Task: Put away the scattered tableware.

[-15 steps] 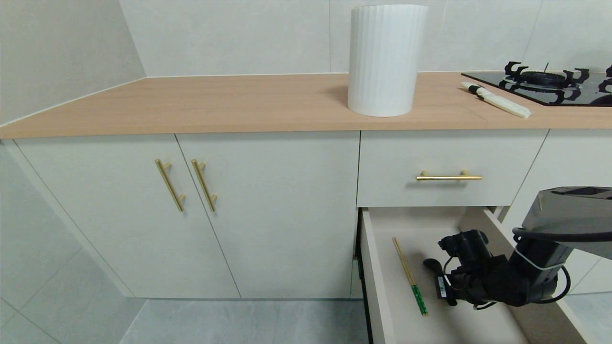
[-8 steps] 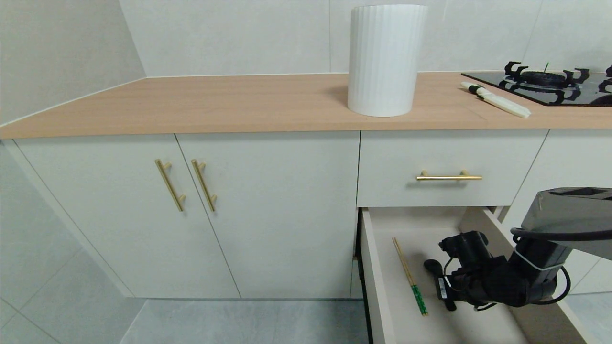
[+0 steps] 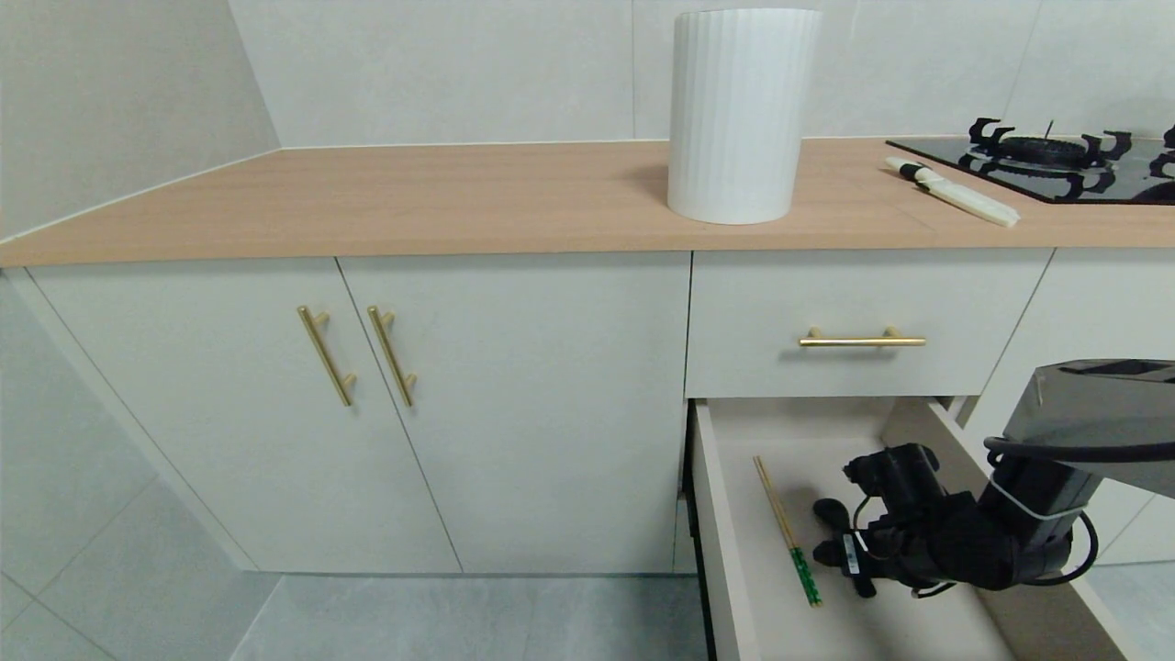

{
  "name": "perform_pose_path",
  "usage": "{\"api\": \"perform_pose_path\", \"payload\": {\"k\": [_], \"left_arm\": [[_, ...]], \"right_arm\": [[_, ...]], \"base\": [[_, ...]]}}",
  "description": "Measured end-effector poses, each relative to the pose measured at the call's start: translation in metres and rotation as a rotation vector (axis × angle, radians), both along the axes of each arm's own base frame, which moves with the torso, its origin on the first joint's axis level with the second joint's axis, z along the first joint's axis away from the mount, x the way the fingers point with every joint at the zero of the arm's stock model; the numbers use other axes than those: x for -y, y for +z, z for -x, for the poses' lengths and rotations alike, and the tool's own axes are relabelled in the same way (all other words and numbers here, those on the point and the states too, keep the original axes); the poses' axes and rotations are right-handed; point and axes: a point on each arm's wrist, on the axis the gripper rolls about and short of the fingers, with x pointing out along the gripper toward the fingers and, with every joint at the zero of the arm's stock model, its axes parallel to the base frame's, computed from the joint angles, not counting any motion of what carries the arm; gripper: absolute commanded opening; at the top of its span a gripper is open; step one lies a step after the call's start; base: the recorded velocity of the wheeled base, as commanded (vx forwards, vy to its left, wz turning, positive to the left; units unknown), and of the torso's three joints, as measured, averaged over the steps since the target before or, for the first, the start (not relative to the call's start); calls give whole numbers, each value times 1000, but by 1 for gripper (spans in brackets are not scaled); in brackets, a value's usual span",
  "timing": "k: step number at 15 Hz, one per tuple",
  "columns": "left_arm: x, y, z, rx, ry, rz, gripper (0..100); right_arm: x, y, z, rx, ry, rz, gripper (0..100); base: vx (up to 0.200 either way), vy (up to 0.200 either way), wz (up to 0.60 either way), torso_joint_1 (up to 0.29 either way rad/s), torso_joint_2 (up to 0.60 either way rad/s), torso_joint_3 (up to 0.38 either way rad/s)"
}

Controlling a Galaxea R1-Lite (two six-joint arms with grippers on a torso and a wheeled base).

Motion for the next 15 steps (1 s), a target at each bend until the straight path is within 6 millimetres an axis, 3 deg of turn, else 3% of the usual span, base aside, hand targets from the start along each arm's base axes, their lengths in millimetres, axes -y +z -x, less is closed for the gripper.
{"api": "perform_pose_path", "payload": {"k": [3,8,15], "left_arm": [[0,0,0,0,0,0,100],[0,0,0,0,0,0,100],[0,0,0,0,0,0,100]], "right_arm": [[1,19,7,29,3,-7,100],[4,72,31,93,11,-22,100],[2,150,98,89,92,-24,100]], "base": [[0,0,0,0,0,0],[0,0,0,0,0,0],[0,0,0,0,0,0]]}}
